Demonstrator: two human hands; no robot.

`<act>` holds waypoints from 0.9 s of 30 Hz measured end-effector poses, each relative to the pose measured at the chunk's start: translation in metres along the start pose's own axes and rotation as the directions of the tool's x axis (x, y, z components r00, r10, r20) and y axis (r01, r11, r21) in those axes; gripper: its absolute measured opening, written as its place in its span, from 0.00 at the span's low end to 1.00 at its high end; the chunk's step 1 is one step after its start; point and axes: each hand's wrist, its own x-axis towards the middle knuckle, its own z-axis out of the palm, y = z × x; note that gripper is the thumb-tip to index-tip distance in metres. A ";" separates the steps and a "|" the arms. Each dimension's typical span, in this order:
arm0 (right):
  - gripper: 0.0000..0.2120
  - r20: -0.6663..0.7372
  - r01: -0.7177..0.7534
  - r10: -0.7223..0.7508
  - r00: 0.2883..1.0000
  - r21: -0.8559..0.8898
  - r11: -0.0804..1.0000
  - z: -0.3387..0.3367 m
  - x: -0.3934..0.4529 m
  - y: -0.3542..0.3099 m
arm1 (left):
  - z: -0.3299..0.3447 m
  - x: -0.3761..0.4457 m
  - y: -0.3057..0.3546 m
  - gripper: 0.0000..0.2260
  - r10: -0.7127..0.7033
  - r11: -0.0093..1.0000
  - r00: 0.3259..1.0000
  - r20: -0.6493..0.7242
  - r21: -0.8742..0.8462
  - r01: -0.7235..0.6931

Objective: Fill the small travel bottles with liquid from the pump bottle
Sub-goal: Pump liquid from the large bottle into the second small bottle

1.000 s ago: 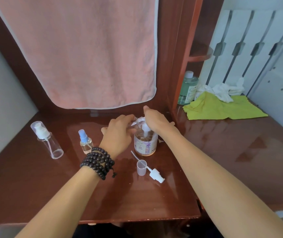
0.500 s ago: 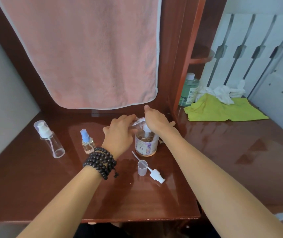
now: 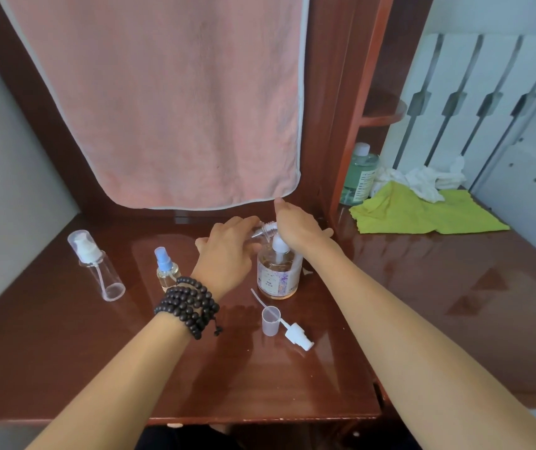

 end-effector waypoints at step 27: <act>0.30 0.021 0.044 -0.044 0.999 -0.001 0.999 -0.010 -0.005 -0.006 | -0.005 0.003 -0.001 0.16 0.017 1.000 1.000 0.000 -0.026 -0.017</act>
